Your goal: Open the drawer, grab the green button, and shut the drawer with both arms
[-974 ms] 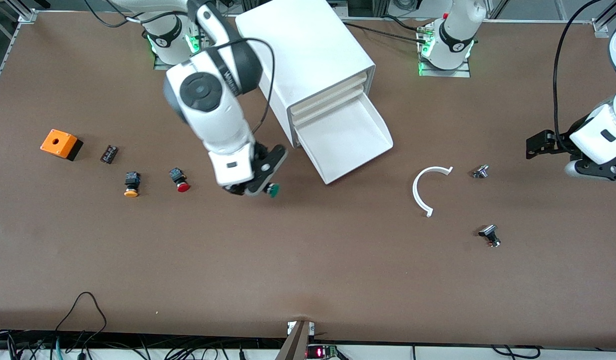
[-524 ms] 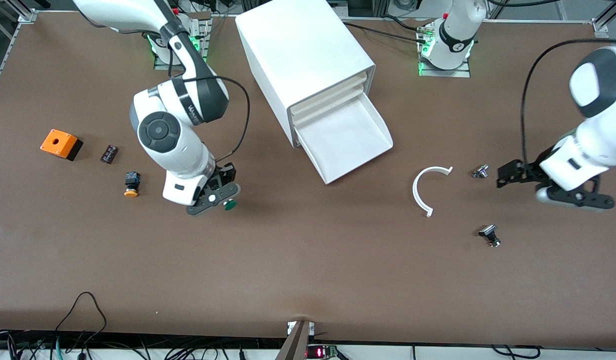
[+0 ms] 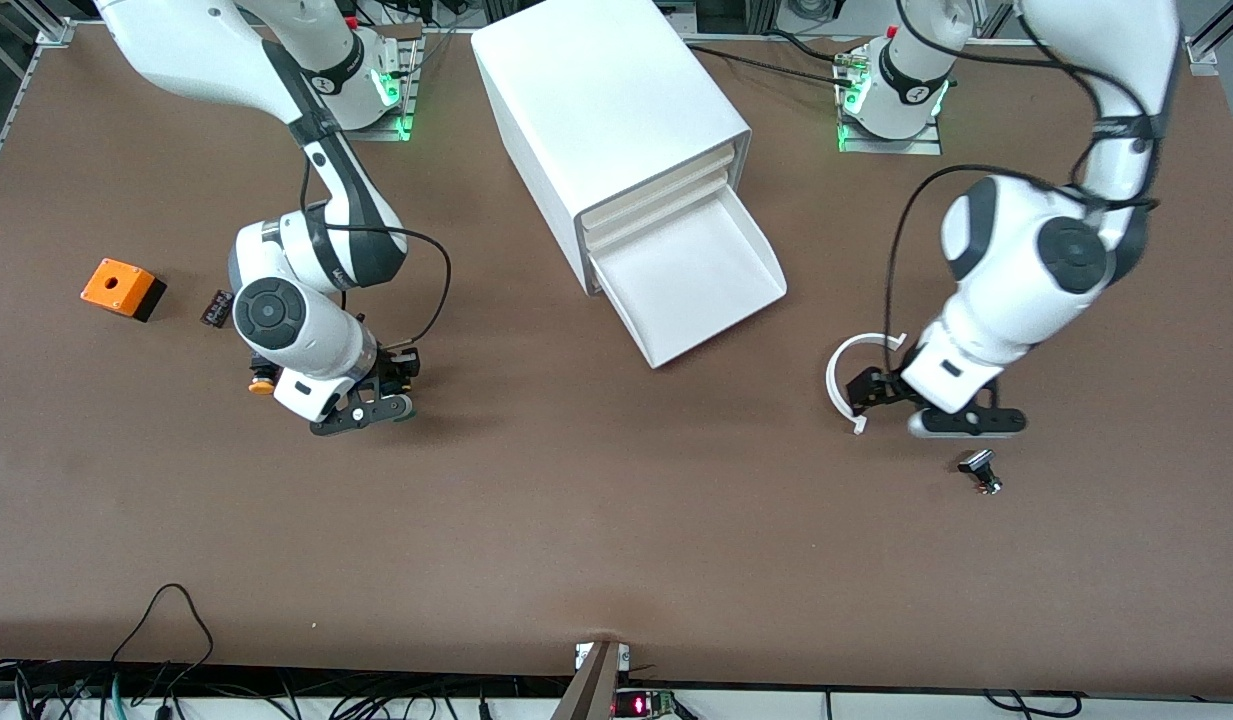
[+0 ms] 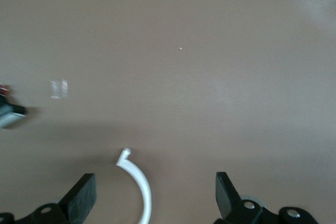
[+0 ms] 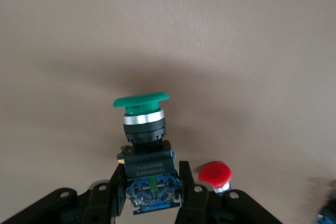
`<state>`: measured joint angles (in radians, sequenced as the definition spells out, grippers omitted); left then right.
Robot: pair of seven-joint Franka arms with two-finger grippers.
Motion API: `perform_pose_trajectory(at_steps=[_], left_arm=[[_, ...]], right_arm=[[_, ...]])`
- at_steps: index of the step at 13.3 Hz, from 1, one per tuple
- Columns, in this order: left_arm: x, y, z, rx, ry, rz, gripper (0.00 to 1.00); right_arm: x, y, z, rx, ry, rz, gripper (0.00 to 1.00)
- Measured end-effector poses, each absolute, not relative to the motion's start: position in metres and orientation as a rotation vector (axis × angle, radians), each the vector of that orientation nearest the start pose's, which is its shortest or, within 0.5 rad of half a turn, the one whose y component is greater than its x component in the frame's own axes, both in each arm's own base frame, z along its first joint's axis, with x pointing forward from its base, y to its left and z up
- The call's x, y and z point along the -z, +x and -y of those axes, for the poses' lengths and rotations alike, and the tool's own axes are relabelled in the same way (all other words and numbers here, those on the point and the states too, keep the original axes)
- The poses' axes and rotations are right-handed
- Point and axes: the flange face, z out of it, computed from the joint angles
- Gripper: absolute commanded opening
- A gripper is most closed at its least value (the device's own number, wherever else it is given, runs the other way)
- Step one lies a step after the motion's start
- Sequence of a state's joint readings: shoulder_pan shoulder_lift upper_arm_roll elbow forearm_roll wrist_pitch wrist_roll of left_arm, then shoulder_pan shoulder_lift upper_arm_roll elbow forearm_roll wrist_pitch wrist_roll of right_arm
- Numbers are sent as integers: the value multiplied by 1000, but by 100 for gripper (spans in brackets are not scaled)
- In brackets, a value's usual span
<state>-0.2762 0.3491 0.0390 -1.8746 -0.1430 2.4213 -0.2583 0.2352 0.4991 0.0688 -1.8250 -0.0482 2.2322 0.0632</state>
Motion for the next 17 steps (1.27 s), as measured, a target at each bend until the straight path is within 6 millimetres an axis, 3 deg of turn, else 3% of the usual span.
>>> perform_pose_trajectory(at_steps=[3, 6, 8, 10, 14, 17], left_arm=[[-305, 623, 194, 293, -3259, 394, 100], [-271, 616, 219, 268, -3245, 540, 100], [-251, 607, 232, 214, -3226, 650, 100], [-238, 597, 243, 169, -3218, 718, 100], [-215, 563, 274, 77, -3214, 646, 100], [-204, 533, 300, 5, -3221, 582, 100]], right_arm=[[-214, 593, -188, -174, -3130, 395, 33], [-198, 584, -192, -194, -3123, 409, 35], [-195, 583, -193, -197, -3121, 412, 55], [-192, 583, -193, -200, -3121, 406, 100], [-199, 588, -196, -167, -3126, 353, 100], [-224, 601, -203, -86, -3123, 299, 100]])
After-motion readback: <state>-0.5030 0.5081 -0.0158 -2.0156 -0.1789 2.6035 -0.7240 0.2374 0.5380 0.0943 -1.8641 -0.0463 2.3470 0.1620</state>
